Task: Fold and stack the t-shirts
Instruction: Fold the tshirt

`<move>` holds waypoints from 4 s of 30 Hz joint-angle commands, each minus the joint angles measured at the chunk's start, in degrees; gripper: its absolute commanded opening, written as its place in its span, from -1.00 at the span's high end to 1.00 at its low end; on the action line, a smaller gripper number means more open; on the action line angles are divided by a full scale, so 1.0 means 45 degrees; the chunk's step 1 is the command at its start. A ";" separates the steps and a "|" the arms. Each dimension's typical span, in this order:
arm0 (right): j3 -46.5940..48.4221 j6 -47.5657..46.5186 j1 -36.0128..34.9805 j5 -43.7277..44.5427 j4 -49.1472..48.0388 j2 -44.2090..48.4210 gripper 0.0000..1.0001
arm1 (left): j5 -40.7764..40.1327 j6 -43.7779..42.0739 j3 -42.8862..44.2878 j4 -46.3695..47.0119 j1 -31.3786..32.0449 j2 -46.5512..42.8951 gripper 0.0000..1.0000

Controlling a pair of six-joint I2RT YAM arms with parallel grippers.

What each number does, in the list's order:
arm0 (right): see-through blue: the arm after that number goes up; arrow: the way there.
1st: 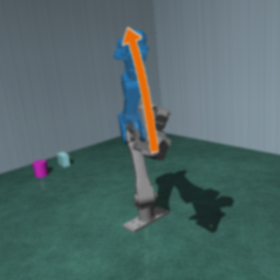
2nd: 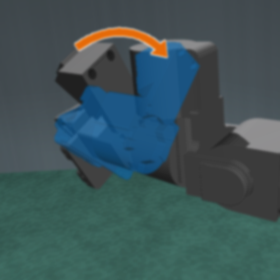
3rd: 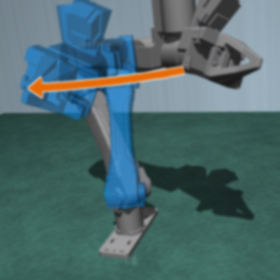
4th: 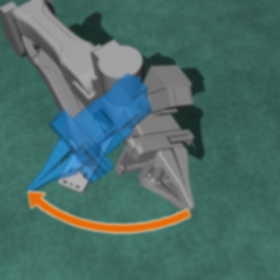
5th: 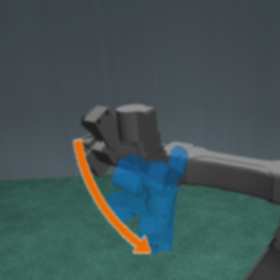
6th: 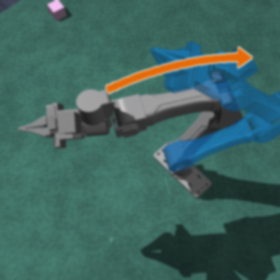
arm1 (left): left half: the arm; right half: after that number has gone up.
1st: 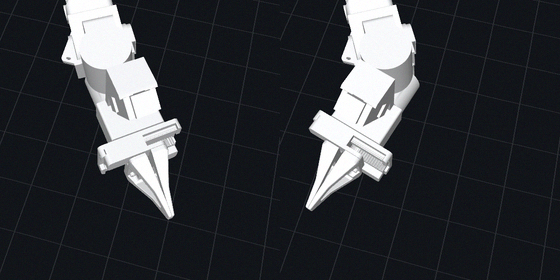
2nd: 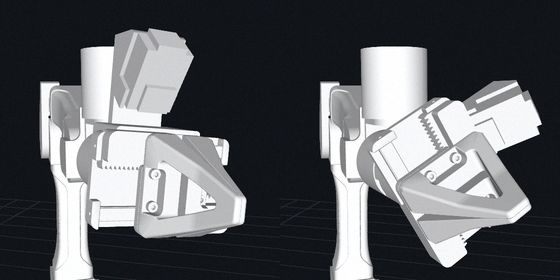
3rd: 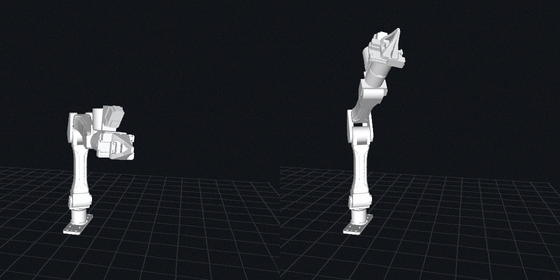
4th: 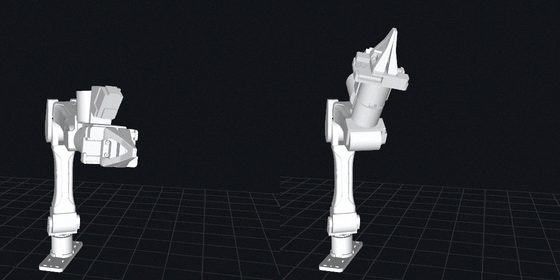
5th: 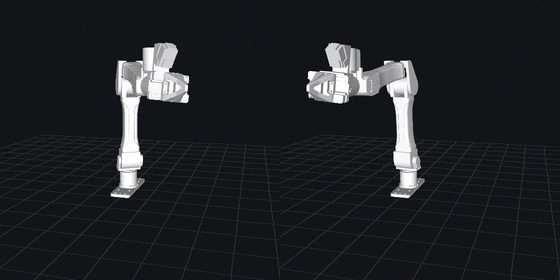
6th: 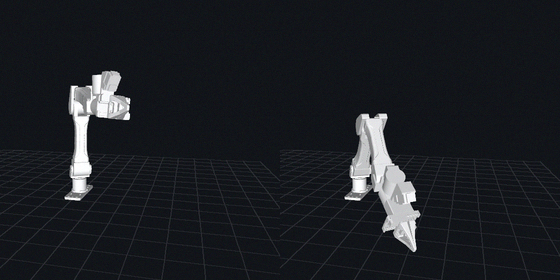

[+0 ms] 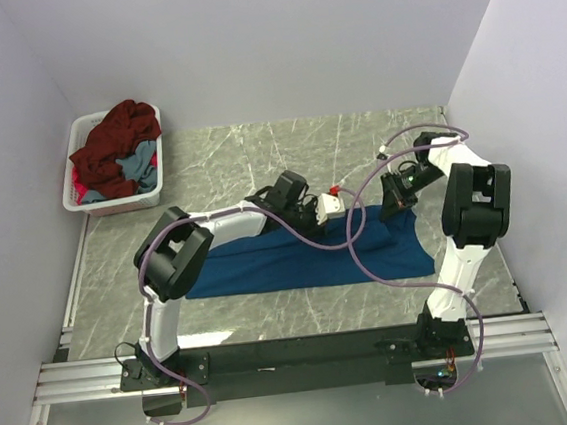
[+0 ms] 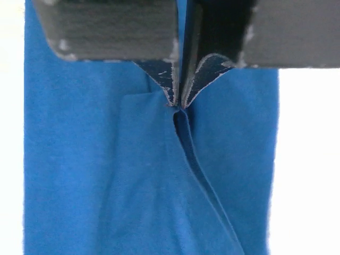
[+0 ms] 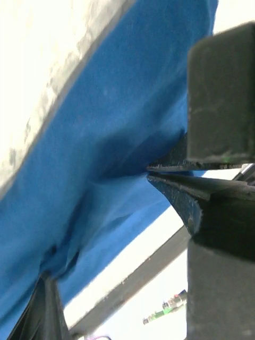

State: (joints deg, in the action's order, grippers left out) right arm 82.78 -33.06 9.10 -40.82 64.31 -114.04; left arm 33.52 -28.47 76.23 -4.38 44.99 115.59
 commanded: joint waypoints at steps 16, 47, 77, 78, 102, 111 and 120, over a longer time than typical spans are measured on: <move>-0.1403 0.1701 -0.1221 0.1725 -0.1301 0.2647 0.25 | -0.0769 0.3825 -0.2895 -0.3299 -0.4191 -0.5080 0.23; 0.0274 0.3068 0.1532 0.2919 -0.1304 0.1085 -0.15 | -0.1921 0.2850 -0.2760 -0.6311 -1.1014 -0.5082 -0.10; 0.1389 0.3401 0.1610 0.1824 -0.0855 -0.1162 0.84 | 0.1733 -0.1407 -0.3696 -1.0941 -1.2010 -0.4516 0.17; 0.1370 0.3382 0.1610 0.1844 -0.0835 -0.1181 0.71 | 0.1673 -0.1485 -0.3736 -1.0960 -1.2010 -0.4457 0.17; -0.0388 0.3206 0.1707 0.2331 -0.1050 -0.0693 0.37 | 0.0931 -0.1154 -0.4771 -0.9007 -1.1600 -0.3871 0.13; 0.0080 0.3225 0.1746 0.3152 -0.1011 -0.0635 1.00 | 0.0228 -0.0295 -0.4751 -0.8499 -1.1658 -0.3304 0.34; 0.1076 0.2991 0.1923 0.3895 -0.0445 -0.0811 1.00 | -0.0202 -0.0139 -0.4966 -0.8167 -1.1737 -0.3226 0.50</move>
State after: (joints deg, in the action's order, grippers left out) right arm 84.66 -18.26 16.93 -25.96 61.21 -117.89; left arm 36.16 -28.84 54.96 -44.14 -7.53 99.33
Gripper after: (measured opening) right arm 0.012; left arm 0.259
